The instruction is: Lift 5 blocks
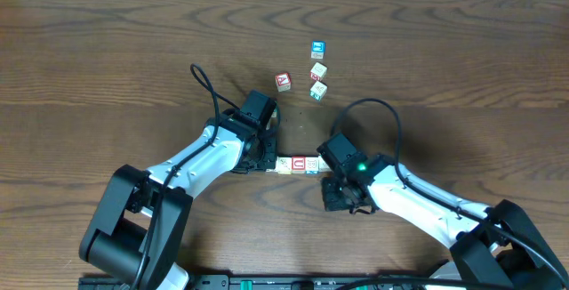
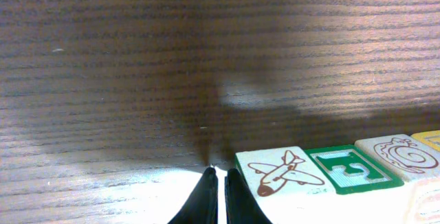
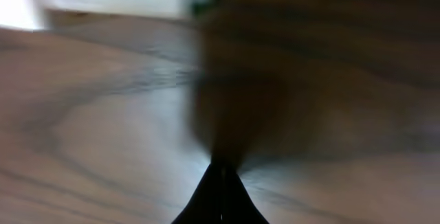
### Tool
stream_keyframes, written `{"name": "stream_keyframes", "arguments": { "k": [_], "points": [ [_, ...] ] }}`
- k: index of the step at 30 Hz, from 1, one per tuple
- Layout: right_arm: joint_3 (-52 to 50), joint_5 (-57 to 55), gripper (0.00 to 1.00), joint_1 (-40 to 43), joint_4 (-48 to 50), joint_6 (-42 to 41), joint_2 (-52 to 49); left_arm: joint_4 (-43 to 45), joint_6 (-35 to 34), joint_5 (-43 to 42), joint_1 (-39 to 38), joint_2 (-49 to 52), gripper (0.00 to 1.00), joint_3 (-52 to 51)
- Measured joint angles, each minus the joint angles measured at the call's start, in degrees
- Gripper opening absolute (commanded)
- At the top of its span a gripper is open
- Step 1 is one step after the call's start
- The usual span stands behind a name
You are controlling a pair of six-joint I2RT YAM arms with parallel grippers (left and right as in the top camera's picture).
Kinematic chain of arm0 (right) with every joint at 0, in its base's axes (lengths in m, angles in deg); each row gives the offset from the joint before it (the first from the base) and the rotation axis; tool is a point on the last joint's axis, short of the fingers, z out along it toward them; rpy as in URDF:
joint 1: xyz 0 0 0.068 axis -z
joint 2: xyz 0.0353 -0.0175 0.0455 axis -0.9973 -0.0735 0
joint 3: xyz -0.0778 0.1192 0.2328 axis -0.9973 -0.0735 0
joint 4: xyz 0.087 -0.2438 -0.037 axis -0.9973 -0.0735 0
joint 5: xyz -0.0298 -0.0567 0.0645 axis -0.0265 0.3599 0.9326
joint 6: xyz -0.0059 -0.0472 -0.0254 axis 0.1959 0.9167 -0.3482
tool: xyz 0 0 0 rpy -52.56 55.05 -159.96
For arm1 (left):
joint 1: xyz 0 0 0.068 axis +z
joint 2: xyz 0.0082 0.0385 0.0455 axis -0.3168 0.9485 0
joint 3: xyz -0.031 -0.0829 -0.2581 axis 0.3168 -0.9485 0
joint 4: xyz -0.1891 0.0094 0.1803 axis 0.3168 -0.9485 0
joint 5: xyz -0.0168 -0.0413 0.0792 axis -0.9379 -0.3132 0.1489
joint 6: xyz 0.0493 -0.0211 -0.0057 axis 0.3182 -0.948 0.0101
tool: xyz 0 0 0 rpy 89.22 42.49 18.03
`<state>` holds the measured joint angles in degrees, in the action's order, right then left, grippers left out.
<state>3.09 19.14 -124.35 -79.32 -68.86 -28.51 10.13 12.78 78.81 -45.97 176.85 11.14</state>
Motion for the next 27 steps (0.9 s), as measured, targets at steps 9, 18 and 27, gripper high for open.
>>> {"name": "stream_keyframes", "arguments": {
  "k": [9,18,27],
  "points": [
    [-0.7,-4.9,0.01,4.7,12.3,-1.2,-0.8,0.0,0.0,0.0,0.0,0.0,0.07,0.0],
    [-1.2,-4.6,0.01,5.1,18.0,7.5,-1.2,0.0,0.0,0.0,0.0,0.0,0.07,0.0],
    [-1.3,-2.4,0.01,5.2,19.5,15.8,-1.2,0.0,-0.1,0.2,0.0,0.0,0.07,0.0]
  ]
}}
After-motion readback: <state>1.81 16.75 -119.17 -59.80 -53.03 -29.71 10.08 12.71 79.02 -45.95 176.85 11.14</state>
